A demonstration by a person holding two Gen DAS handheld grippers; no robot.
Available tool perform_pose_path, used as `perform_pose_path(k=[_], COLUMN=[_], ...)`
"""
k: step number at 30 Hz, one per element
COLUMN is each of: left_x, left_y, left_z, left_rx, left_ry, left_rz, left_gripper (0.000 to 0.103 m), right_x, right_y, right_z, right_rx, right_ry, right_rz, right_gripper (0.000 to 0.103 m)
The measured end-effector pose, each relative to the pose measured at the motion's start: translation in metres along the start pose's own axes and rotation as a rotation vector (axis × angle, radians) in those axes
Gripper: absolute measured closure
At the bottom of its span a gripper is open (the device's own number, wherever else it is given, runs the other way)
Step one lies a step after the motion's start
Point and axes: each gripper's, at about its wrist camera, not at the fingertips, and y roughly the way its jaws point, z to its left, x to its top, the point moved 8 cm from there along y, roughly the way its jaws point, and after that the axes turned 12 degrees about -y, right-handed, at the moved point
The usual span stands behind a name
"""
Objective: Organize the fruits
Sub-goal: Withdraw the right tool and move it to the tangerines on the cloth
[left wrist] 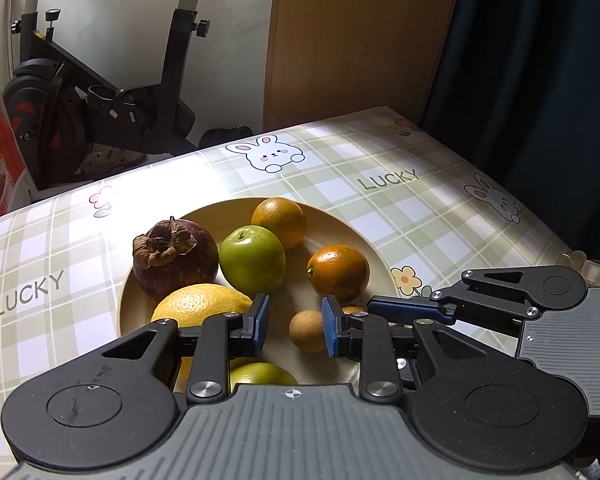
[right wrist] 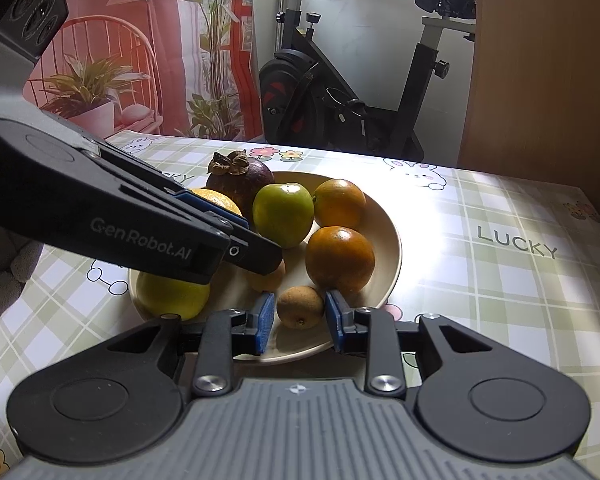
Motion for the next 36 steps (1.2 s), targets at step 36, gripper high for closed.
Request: perform_pose_path(k=[36], left_x=[-0.080], left_y=[-0.112], left_z=[0.026], left_rx=[0.062], left_ry=[-0.228], left_rz=[-0.109], left_gripper=[0.072], right_x=[-0.015], right_y=[-0.080], right_z=[0.055], right_rx=[0.063], right_ry=[0.153], right_rz=[0.006], right_gripper=[0.069])
